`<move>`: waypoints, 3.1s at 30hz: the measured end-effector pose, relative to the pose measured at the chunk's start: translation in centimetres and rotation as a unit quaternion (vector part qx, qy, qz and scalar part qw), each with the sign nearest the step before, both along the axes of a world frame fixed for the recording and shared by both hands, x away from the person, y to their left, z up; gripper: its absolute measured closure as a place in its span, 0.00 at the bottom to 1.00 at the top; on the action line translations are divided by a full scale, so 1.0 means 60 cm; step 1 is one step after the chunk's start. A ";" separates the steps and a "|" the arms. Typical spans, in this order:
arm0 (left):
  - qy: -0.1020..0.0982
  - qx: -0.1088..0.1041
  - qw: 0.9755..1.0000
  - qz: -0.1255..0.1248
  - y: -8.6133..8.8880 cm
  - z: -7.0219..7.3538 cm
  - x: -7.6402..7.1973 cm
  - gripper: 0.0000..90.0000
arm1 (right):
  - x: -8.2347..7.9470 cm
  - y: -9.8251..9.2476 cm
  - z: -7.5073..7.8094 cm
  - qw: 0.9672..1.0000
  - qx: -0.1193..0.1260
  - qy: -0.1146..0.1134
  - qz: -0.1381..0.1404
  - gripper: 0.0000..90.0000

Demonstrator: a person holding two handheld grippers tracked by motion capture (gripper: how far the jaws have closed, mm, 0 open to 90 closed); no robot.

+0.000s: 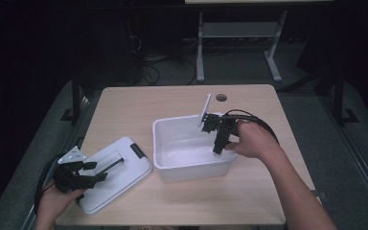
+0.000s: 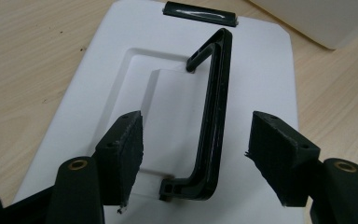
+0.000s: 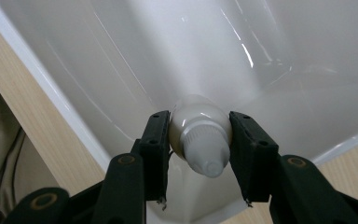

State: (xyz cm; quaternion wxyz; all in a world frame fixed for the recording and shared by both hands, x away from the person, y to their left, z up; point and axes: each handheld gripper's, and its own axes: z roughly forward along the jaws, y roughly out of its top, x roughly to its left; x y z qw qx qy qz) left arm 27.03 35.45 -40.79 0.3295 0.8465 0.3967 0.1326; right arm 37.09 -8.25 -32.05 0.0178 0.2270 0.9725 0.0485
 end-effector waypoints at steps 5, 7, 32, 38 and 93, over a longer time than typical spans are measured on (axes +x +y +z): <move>0.001 -0.001 1.000 0.002 -0.002 -0.001 0.000 0.39 | 0.001 -0.001 -0.014 1.000 0.005 0.003 0.000 0.66; 0.000 -0.002 1.000 0.002 -0.002 -0.001 0.000 0.39 | 0.002 0.000 -0.024 1.000 0.004 0.007 -0.001 0.66; 0.003 -0.004 1.000 0.003 -0.001 -0.002 0.000 0.38 | 0.014 0.002 -0.070 1.000 0.000 0.019 -0.009 0.66; 0.002 -0.005 1.000 0.005 0.000 -0.002 0.000 0.38 | 0.016 0.003 -0.072 1.000 -0.002 0.020 -0.010 0.65; 0.004 -0.004 1.000 -0.003 -0.005 -0.001 0.002 0.37 | -0.008 -0.017 0.033 0.999 0.021 -0.030 -0.028 0.63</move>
